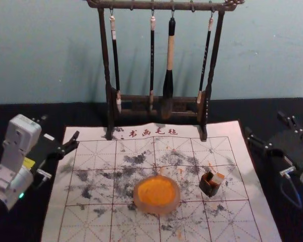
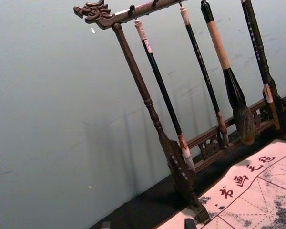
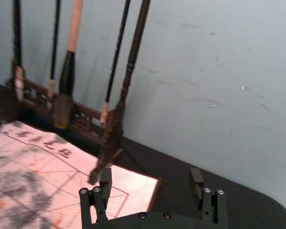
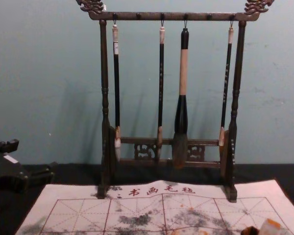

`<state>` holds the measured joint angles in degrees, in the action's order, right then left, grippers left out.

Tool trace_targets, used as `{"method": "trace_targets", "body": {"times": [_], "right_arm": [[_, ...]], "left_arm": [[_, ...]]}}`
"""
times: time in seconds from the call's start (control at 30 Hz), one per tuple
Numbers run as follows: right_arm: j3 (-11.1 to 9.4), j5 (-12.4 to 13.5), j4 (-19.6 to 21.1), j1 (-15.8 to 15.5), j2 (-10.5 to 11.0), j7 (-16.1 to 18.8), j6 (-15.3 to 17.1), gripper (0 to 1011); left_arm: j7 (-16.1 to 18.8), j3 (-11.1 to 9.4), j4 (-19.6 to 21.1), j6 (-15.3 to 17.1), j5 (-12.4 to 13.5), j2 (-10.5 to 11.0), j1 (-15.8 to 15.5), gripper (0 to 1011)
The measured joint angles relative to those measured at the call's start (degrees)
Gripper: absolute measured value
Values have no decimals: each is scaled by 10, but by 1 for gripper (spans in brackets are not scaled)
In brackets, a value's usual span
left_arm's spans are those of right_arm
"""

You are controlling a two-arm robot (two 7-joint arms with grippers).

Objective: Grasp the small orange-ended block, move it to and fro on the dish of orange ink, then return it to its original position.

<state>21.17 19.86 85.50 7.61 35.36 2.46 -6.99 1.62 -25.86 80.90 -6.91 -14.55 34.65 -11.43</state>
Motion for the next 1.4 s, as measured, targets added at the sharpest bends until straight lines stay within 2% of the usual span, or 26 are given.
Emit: {"method": "trace_targets", "body": {"times": [0.23,0.37,0.47,0.63,0.93,1.17,1.4], "right_arm": [[-30,54,52,-53,24,64,-15,1000],[-37,75,71,-74,38,100,-16,1000],[-37,80,80,-85,49,127,-15,1000],[-28,80,89,-92,62,171,-8,1000],[-15,79,86,-87,70,233,17,1000],[-11,74,77,-81,68,254,32,1000],[-6,55,59,-66,54,259,51,1000]], "left_arm": [[0,0,0,0,0,0,0,1001],[0,0,0,0,0,0,0,1001],[0,0,0,0,0,0,0,1001],[0,0,0,0,0,0,0,1001],[0,0,0,0,0,0,0,1001],[0,0,0,0,0,0,0,1001],[0,0,0,0,0,0,0,1001]]}}
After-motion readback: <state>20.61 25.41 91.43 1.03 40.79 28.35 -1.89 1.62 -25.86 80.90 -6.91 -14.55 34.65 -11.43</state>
